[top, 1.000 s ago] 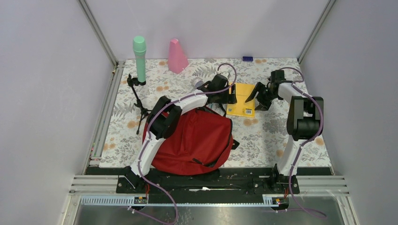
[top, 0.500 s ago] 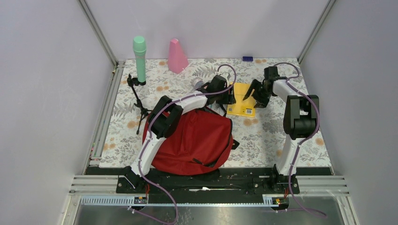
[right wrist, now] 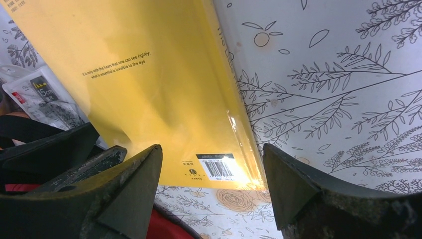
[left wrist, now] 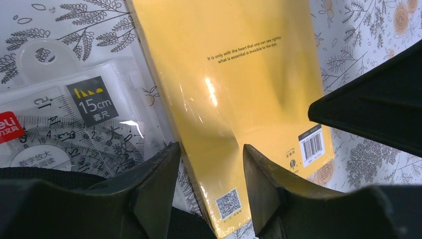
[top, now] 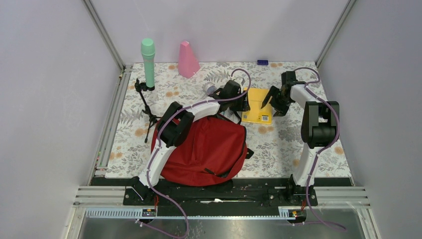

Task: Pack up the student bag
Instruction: Adjust the book at the center of the board, then pick up the book from the center of the board.

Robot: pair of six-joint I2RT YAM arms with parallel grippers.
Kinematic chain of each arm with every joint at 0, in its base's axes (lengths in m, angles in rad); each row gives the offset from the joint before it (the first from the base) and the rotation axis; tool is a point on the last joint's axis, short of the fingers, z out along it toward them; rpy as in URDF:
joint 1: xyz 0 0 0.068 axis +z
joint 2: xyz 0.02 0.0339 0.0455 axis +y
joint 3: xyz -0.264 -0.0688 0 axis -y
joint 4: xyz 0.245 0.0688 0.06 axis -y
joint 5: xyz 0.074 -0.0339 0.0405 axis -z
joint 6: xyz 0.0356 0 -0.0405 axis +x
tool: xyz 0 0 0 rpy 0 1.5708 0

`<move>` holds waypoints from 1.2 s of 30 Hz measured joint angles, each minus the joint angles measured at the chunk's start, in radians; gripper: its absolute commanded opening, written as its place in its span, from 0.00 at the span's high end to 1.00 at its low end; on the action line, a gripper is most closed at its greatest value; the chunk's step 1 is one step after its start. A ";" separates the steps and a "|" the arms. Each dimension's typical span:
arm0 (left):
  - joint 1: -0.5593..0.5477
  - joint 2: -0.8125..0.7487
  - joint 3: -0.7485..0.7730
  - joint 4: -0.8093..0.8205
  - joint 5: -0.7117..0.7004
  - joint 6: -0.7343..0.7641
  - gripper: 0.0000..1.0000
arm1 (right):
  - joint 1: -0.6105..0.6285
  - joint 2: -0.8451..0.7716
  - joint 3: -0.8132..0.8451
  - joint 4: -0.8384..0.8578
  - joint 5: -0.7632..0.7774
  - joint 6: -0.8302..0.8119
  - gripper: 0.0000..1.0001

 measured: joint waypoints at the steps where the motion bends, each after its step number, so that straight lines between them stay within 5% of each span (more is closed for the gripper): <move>1: 0.000 0.000 0.000 0.000 0.003 0.000 0.49 | 0.000 0.000 0.000 0.000 0.000 0.000 0.21; 14: -0.008 0.000 -0.012 0.027 0.087 0.021 0.51 | 0.003 0.063 0.092 -0.100 -0.134 -0.047 0.24; 27: -0.026 -0.036 -0.067 0.023 0.061 0.003 0.49 | -0.052 -0.016 0.105 -0.132 -0.070 -0.122 0.01; 36: -0.024 -0.055 -0.105 0.047 0.050 -0.113 0.45 | -0.150 0.121 0.241 -0.180 -0.098 -0.167 0.05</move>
